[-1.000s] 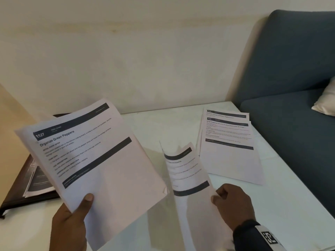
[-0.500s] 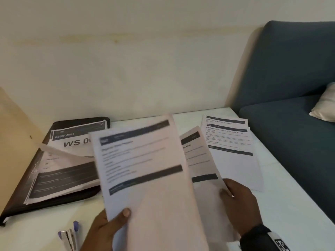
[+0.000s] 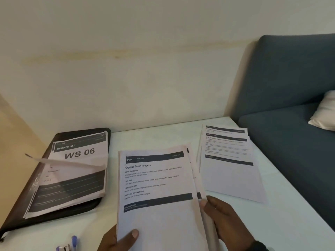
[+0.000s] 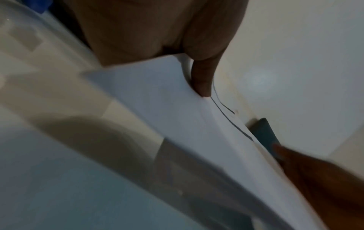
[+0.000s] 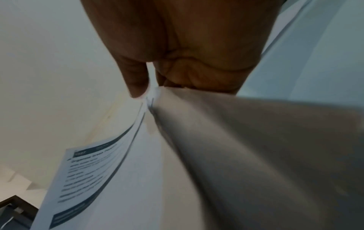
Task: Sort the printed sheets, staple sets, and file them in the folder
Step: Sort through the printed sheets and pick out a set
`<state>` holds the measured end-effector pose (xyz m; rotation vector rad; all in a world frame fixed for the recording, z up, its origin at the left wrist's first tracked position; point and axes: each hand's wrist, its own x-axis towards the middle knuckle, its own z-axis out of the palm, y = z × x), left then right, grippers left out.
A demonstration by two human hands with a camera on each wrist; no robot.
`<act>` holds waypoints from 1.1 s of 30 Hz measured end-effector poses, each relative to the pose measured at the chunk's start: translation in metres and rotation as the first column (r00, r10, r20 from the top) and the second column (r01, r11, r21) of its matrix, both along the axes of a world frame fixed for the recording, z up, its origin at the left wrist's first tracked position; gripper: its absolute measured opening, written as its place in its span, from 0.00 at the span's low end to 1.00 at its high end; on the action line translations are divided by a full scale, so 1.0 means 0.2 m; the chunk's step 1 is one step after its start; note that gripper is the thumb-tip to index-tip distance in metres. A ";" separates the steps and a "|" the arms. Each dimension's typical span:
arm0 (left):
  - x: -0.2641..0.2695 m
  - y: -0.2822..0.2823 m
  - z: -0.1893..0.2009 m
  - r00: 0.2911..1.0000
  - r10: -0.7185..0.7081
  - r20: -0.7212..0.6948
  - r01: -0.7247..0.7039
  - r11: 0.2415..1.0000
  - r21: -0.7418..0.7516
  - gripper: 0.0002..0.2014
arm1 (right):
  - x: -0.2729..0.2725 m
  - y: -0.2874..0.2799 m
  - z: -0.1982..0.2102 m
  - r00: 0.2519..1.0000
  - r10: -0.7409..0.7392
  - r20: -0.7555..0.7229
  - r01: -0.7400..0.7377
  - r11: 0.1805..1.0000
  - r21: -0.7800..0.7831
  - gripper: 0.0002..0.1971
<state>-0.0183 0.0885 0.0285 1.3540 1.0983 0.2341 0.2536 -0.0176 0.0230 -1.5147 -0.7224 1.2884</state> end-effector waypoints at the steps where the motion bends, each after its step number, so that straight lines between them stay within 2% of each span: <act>1: -0.02 -0.02 -0.13 0.993 0.113 0.029 -0.116 0.982 0.148 0.39 | -0.01 0.00 0.01 0.999 0.010 0.031 -0.010 1.000 0.020 0.09; 3: 0.00 -0.07 -0.24 0.962 0.214 0.172 -0.259 0.912 0.317 0.26 | -0.03 0.00 0.02 0.990 0.054 0.131 -0.060 0.997 0.047 0.11; 4: 0.05 -0.08 -0.21 0.937 0.236 0.256 -0.318 0.882 0.349 0.23 | -0.04 0.00 0.03 0.982 0.055 0.183 -0.066 0.996 0.056 0.13; 6: 0.11 -0.09 -0.15 0.877 0.232 0.421 -0.395 0.847 0.355 0.29 | -0.07 0.01 0.04 0.954 0.003 0.301 -0.036 0.994 0.103 0.15; 8: 0.14 -0.10 -0.07 0.827 0.250 0.504 -0.470 0.799 0.374 0.32 | -0.10 0.01 0.07 0.924 -0.080 0.373 0.001 0.978 0.209 0.17; 10: 0.15 -0.11 -0.02 0.834 0.280 0.475 -0.517 0.697 0.497 0.27 | -0.12 0.01 0.10 0.923 -0.153 0.352 0.036 0.947 0.319 0.18; 12: 0.13 -0.13 -0.01 0.838 0.301 0.455 -0.533 0.630 0.565 0.32 | -0.14 0.01 0.11 0.939 -0.193 0.284 0.070 0.918 0.391 0.17; 15: 0.13 -0.16 -0.02 0.819 0.338 0.463 -0.569 0.579 0.585 0.36 | -0.17 -0.01 0.12 0.946 -0.235 0.225 0.113 0.886 0.450 0.18; 17: 0.15 -0.19 -0.03 0.816 0.358 0.453 -0.577 0.542 0.611 0.30 | -0.18 -0.01 0.15 0.940 -0.241 0.240 0.107 0.879 0.464 0.27; 18: 0.16 -0.20 -0.02 0.818 0.352 0.454 -0.574 0.541 0.615 0.23 | -0.19 -0.01 0.17 0.947 -0.227 0.228 0.102 0.883 0.457 0.33; 19: 0.17 -0.21 0.00 0.809 0.355 0.469 -0.586 0.546 0.599 0.20 | -0.19 -0.01 0.19 0.950 -0.224 0.217 0.103 0.882 0.460 0.34; 21: 0.18 -0.20 0.03 0.775 0.364 0.516 -0.615 0.622 0.485 0.19 | -0.20 0.00 0.22 0.951 -0.230 0.207 0.106 0.870 0.482 0.27; 23: 0.17 -0.17 -0.01 0.750 0.391 0.534 -0.642 0.627 0.441 0.24 | -0.19 0.00 0.23 0.952 -0.230 0.204 0.106 0.869 0.484 0.20; 25: 0.14 -0.17 -0.03 0.750 0.376 0.544 -0.623 0.679 0.389 0.16 | -0.19 0.00 0.21 0.949 -0.201 0.243 0.064 0.877 0.476 0.24; 27: 0.16 -0.18 -0.04 0.806 0.367 0.464 -0.553 0.746 0.371 0.26 | -0.16 0.00 0.16 0.956 -0.146 0.256 0.021 0.901 0.433 0.27; 28: 0.18 -0.19 -0.06 0.795 0.390 0.465 -0.560 0.766 0.316 0.23 | -0.15 0.00 0.13 0.951 -0.115 0.288 -0.010 0.918 0.397 0.26; 29: 0.20 -0.20 -0.04 0.779 0.424 0.462 -0.580 0.767 0.274 0.15 | -0.15 0.00 0.10 0.943 -0.093 0.318 -0.031 0.931 0.364 0.25; 30: 0.22 -0.20 -0.04 0.782 0.437 0.444 -0.580 0.771 0.264 0.15 | -0.17 0.00 0.09 0.942 -0.053 0.331 -0.052 0.953 0.298 0.21; 31: 0.23 -0.20 -0.04 0.797 0.425 0.430 -0.570 0.766 0.298 0.19 | -0.18 0.01 0.07 0.952 -0.035 0.303 -0.046 0.966 0.255 0.16; 33: 0.25 -0.17 -0.09 0.816 0.408 0.410 -0.553 0.760 0.343 0.28 | -0.17 0.01 0.03 0.945 -0.089 0.313 -0.004 0.959 0.284 0.27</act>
